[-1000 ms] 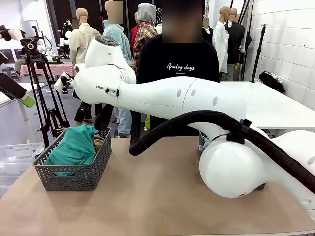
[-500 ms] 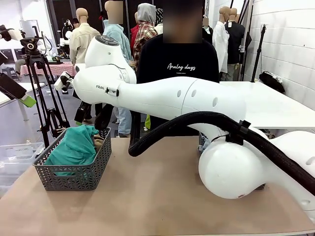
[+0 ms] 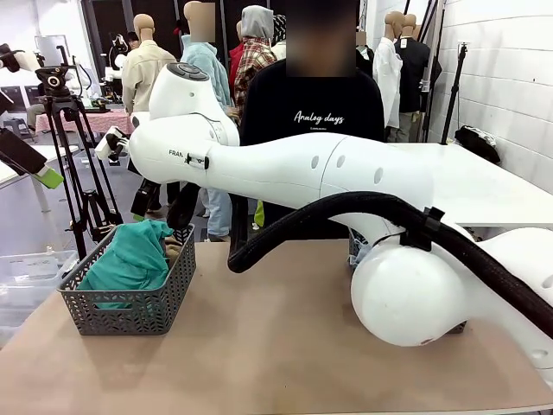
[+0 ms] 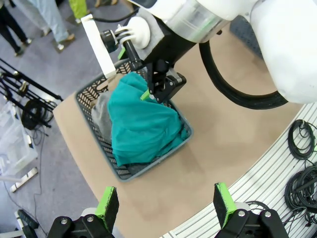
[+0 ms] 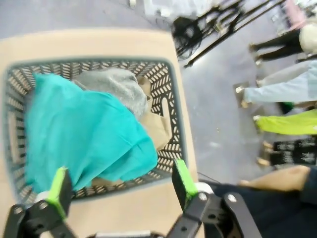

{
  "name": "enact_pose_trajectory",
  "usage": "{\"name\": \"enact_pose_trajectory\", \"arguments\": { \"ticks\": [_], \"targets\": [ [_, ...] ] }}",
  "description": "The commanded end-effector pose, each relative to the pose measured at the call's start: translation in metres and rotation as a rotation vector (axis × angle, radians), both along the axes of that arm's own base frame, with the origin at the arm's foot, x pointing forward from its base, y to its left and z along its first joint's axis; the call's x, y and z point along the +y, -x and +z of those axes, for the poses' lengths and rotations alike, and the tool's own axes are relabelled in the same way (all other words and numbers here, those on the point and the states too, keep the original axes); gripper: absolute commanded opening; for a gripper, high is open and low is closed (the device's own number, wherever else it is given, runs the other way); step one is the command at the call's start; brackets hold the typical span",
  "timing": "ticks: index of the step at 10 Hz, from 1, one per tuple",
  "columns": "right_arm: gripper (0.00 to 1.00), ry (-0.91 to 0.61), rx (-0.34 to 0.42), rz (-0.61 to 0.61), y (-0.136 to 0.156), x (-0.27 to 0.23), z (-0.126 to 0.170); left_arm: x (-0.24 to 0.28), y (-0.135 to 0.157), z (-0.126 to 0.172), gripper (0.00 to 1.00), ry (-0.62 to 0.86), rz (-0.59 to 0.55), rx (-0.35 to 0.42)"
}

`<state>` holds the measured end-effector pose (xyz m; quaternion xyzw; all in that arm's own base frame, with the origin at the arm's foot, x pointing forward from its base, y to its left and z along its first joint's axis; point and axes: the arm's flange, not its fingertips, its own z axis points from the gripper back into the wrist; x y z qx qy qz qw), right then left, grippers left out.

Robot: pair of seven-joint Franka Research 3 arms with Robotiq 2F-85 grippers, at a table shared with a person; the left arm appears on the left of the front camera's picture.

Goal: Sort the tops and bottoms.
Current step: Sort the clothes according to human instructions.

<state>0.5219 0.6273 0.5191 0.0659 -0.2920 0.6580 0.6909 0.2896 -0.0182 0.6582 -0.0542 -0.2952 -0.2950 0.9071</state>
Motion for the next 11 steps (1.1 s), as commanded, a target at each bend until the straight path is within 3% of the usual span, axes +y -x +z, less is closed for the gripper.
{"name": "enact_pose_trajectory", "arguments": {
  "ticks": [1,7,11],
  "targets": [
    [1.0,-0.001,0.0,0.001,0.0,0.0,0.0,0.002,0.0,0.001,1.0,-0.001,0.004,-0.002],
    [1.0,0.007,0.005,0.001,0.004,-0.01,0.003,0.002,0.0,0.001,1.0,-0.001,0.004,-0.002],
    [1.0,-0.009,0.086,-0.154,0.036,-0.107,0.028,0.002,0.0,0.001,1.0,-0.001,0.004,-0.002]
  ]
}}
